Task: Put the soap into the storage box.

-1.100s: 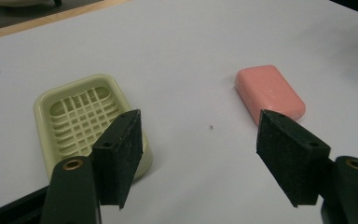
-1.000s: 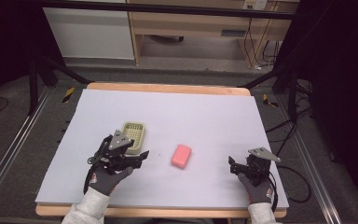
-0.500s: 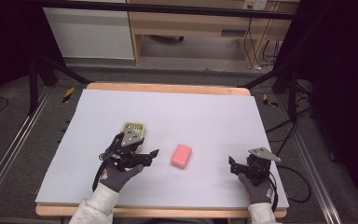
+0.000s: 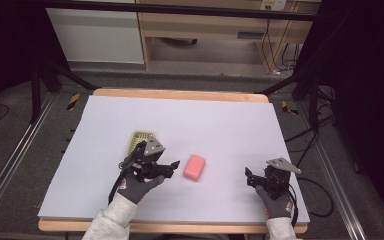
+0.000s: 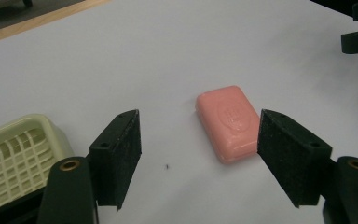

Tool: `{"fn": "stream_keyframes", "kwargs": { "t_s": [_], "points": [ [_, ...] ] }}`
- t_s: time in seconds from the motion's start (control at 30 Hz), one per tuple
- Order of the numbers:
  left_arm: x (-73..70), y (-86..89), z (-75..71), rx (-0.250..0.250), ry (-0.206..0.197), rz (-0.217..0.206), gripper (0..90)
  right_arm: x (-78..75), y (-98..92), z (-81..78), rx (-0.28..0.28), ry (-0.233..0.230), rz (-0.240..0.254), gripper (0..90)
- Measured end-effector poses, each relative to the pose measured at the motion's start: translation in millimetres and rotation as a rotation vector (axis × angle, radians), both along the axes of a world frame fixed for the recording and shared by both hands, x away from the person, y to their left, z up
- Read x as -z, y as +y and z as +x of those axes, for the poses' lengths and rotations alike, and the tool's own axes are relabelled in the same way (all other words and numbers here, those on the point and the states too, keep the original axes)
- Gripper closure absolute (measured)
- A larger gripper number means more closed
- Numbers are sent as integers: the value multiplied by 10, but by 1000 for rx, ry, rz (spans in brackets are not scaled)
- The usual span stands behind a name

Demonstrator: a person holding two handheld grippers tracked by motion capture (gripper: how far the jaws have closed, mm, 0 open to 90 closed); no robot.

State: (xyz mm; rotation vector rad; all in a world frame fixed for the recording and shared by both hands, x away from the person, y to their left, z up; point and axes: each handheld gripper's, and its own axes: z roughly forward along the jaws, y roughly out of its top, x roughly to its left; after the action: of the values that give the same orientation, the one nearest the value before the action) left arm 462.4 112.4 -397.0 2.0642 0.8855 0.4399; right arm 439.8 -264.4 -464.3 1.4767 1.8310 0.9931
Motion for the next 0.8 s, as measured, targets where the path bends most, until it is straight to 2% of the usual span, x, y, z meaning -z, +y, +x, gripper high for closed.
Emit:
{"fn": "stream_keyframes", "kwargs": {
  "t_s": [0.57, 0.8],
  "points": [
    [94, -213, 115, 7, 27, 3, 293, -1, 3, 0, -1, 0, -2, 70],
    [155, -352, 149, 20, 38, 5, 290, 0, 7, 2, -2, 1, -4, 70]
  ]
}}
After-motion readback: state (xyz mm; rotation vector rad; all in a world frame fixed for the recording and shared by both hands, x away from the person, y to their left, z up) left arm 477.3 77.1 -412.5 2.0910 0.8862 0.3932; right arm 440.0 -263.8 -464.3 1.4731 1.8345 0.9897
